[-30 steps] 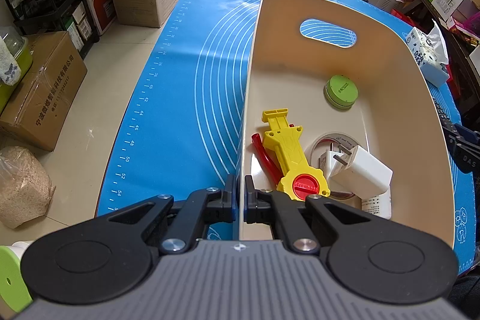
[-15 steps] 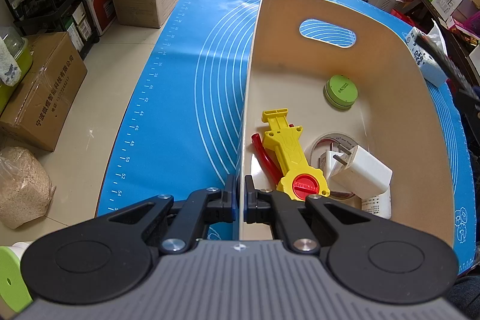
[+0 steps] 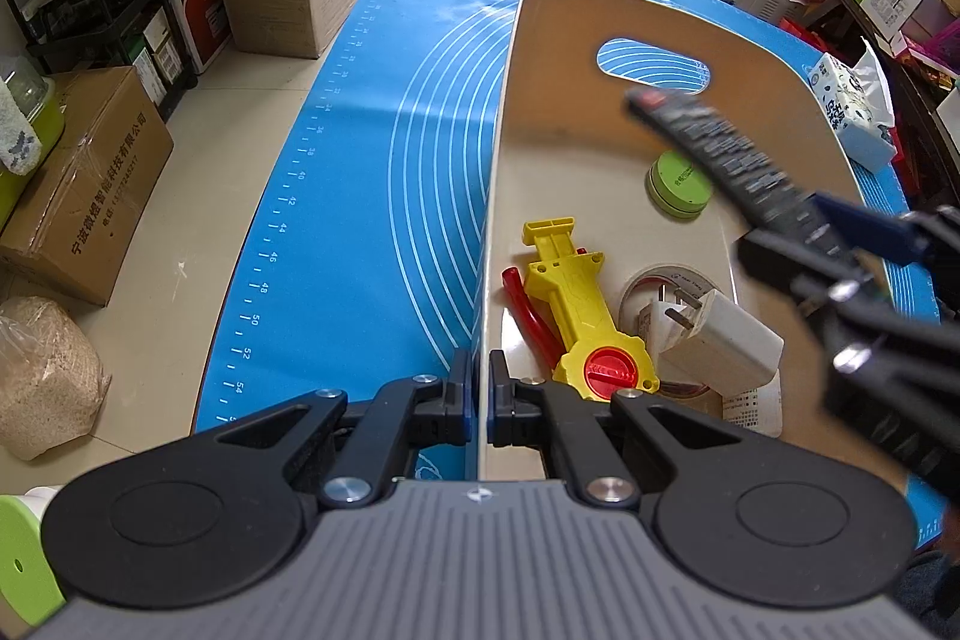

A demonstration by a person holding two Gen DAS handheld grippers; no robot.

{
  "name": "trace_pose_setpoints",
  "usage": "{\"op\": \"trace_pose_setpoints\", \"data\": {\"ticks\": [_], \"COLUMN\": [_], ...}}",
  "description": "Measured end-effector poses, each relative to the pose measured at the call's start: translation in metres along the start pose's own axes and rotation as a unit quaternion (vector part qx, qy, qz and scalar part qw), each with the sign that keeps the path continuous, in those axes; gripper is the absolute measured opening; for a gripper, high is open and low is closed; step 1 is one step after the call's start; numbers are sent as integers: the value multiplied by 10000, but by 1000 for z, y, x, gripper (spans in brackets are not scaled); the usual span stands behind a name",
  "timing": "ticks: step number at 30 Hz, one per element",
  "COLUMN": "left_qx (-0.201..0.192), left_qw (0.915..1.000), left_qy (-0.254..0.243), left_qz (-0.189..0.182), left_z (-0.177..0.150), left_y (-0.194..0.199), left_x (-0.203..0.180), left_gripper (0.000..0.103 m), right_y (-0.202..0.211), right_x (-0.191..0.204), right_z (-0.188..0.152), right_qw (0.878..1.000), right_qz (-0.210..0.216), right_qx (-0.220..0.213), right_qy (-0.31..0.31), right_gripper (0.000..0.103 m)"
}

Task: Organize rigid objects
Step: 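Carry the black remote into the basket and open the right gripper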

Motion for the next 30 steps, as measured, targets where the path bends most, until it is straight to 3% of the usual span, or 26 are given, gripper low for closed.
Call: {"op": "trace_pose_setpoints", "data": {"ticks": [9,19,25,30], "left_qx": [-3,-43,-54,-79], "left_qw": [10000,10000,9999,9998], "left_qy": [-22,-39,-56,-90], "left_qz": [19,39,74,173], "left_z": [1,0,0,0], "left_y": [0,2,3,4], "left_x": [-2,-2,-2,-2], "left_gripper": [5,5,5,8], "right_y": [-17,-36,-26,-8], "right_x": [43,53,41,27], "right_z": [-16,-28,-28,-18], "right_qw": [9982,9940,9956,9973], "right_qz": [268,301,423,353], "right_qx": [340,904,830,616], "right_qy": [412,536,121,-173], "right_gripper": [54,53,59,69]}}
Point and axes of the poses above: each gripper's, at about its wrist camera, not at the fingertips, and y roughly against the way its jaws point, x to its left, z to its top, the point moved 8 cm from there along -y, roughly the way its jaws point, and after that the axes turned 7 degrees about -z, right-handed, at the moved point
